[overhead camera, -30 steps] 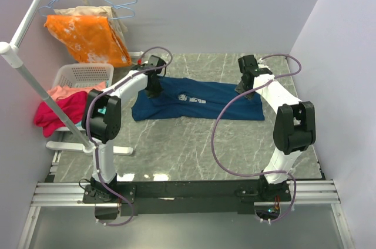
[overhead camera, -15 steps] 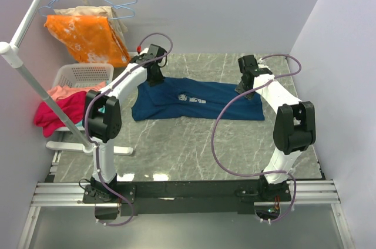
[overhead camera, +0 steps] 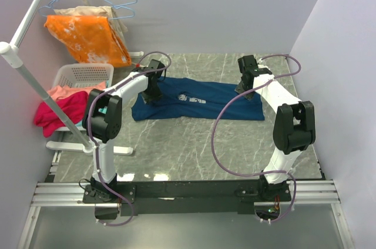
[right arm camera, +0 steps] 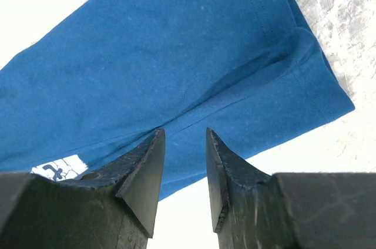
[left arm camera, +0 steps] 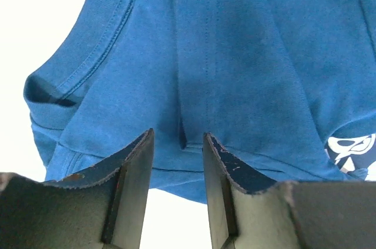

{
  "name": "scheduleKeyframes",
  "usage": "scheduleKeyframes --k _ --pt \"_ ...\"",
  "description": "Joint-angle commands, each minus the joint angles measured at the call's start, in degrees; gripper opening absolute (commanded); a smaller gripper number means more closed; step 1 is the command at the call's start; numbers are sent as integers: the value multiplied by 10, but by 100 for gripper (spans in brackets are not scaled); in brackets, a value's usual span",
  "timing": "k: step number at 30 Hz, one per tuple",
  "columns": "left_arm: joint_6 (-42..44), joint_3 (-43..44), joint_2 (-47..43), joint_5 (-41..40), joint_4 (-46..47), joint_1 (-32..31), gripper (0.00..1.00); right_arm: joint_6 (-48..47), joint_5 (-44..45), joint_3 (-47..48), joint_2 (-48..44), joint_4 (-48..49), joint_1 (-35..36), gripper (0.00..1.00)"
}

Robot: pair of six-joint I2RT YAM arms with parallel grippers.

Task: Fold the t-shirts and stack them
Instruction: Fold the tshirt

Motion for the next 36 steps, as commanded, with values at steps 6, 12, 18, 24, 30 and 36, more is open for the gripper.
scheduleKeyframes --k 6,12,18,24,30,36 --pt "-8 1 -7 48 25 -2 39 -4 17 12 0 -6 -3 41" --pt "-8 4 3 41 14 -2 37 -2 20 6 -6 -5 -3 41" --pt "-7 9 19 48 17 -2 36 -1 19 4 -7 -4 -4 41" --pt "1 25 45 51 17 -2 30 -1 18 4 -7 -4 -6 41" --pt "3 45 45 37 8 -2 2 -1 17 1 -14 -1 -6 41" --pt "-2 67 10 2 -11 -5 1 -1 17 1 -13 -1 -6 41"
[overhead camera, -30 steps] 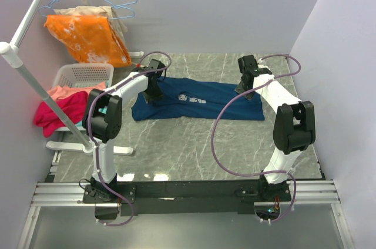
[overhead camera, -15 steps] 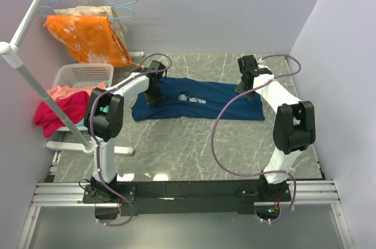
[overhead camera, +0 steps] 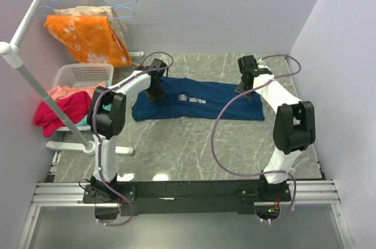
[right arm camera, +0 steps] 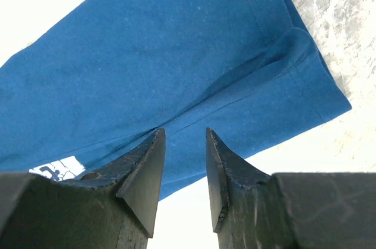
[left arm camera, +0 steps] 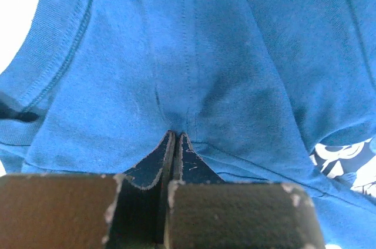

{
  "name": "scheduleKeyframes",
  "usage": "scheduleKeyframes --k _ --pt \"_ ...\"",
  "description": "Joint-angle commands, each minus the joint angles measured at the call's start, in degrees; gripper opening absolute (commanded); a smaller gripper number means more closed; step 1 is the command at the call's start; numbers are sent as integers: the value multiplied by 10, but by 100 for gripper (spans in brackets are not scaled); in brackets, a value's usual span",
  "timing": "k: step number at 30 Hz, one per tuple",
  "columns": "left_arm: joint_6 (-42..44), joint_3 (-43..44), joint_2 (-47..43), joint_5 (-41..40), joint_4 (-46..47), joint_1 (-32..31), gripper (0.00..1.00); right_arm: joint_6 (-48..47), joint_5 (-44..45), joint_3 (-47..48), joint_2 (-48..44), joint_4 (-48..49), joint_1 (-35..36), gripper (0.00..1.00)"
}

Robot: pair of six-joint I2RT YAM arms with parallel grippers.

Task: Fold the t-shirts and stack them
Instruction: Fold the tshirt

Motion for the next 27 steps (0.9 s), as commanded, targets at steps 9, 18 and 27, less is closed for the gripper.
scheduleKeyframes --k 9,18,27 --pt "8 105 -20 -34 -20 -5 1 -2 10 2 -12 1 -4 41" --pt "46 175 56 -12 22 -8 1 -6 11 4 -10 -1 -3 41" --pt "95 176 109 7 107 -9 1 -5 -2 4 -6 4 -3 41"
